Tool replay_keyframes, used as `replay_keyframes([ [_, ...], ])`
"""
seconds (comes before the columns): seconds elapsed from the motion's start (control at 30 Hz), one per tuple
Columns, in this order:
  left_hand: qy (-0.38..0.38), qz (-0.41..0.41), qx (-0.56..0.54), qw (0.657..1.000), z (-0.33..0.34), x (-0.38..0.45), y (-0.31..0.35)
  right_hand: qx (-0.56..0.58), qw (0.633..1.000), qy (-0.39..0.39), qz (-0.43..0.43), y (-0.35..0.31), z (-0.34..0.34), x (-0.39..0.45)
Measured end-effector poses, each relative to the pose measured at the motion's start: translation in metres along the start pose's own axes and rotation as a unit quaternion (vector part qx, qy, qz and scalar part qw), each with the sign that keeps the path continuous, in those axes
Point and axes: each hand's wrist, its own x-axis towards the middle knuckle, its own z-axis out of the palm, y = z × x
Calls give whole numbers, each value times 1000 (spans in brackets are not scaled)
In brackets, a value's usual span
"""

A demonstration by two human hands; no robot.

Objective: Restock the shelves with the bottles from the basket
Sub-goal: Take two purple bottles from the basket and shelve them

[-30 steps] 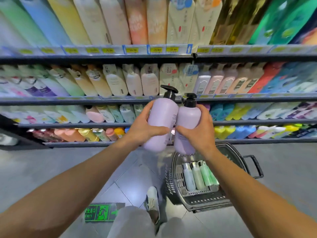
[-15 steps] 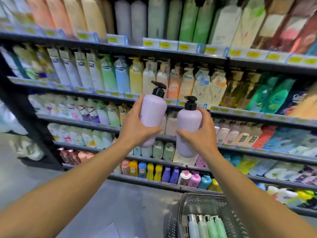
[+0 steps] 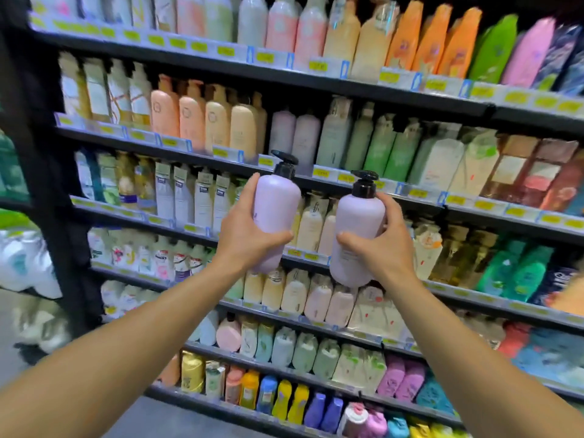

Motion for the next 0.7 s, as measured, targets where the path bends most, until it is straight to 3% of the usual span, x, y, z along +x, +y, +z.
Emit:
replay_keyframes([
  [0.33, 6, 62, -19, 998, -63, 91, -44, -24, 998, 35, -45, -54, 92, 53],
  [0.7, 46, 94, 14, 994, -79, 184, -79, -29, 975, 70, -210, -84, 159, 169],
])
